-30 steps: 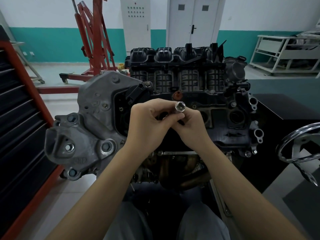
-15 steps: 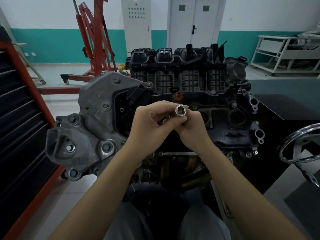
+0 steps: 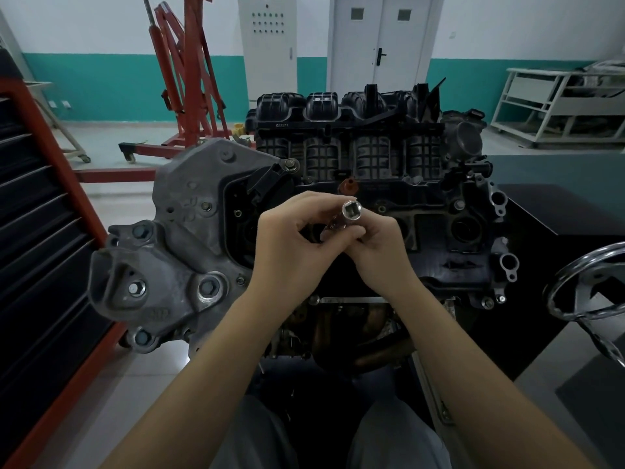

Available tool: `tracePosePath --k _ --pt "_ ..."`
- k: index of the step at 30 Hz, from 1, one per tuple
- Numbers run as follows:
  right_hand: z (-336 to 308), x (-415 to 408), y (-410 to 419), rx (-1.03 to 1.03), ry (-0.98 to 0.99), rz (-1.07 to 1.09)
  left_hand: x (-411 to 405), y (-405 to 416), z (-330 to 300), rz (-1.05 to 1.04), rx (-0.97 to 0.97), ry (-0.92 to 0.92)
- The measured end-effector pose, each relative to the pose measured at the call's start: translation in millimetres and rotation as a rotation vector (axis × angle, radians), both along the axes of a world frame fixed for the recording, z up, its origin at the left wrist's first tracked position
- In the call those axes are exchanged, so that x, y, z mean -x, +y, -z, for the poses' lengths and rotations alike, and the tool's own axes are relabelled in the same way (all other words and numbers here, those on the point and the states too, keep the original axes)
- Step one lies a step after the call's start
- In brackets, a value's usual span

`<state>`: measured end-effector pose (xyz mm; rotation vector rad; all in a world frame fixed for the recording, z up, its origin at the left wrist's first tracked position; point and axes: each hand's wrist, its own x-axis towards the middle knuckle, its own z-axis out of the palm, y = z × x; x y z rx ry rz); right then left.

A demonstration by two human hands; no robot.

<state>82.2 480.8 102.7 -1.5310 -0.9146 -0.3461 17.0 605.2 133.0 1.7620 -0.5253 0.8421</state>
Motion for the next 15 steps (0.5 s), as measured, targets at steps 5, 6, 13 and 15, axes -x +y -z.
tracePosePath --k 5,6,13,15 --pt "4.6 -1.7 -2.0 -0.023 0.009 -0.029 1.9 -0.1 -0.8 0.002 0.052 0.008" --pt "4.4 -1.9 -2.9 -0.008 0.01 -0.046 1.9 0.8 -0.8 0.031 0.063 0.022" --pt "1.7 -2.3 -2.8 -0.039 0.01 0.016 2.7 3.5 -4.9 0.082 0.04 0.063" --pt "1.9 -1.6 -3.4 -0.035 0.001 -0.004 3.3 2.5 -4.8 0.054 0.041 0.049"
